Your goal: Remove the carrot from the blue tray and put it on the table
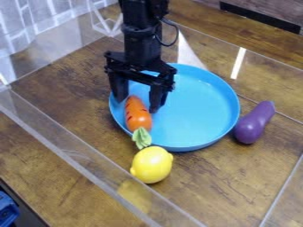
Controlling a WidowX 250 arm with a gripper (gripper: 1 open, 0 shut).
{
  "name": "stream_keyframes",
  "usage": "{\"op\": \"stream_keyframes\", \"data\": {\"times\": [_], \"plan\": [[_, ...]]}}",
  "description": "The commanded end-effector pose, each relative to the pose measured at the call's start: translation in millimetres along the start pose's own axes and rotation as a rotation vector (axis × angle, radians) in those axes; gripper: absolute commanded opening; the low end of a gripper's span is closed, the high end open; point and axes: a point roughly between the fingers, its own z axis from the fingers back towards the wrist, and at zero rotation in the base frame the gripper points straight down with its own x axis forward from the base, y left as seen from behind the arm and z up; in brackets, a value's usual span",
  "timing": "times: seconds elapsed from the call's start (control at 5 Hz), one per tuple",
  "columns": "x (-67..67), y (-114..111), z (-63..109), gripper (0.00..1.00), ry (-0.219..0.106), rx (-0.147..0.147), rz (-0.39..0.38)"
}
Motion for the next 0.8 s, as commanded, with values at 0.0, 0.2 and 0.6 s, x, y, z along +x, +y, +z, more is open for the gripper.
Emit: {"op": "stream_keyframes", "data": {"times": [0.0, 0.2, 0.6], "plan": [[9.1, -12, 36.7, 1.0, -0.071, -0.008, -0.006], [6.3, -18, 48.3, 1.0, -0.064, -0.009, 0.0], [-16.0, -34, 51.5, 1.0, -0.047, -0.019, -0.008]]}}
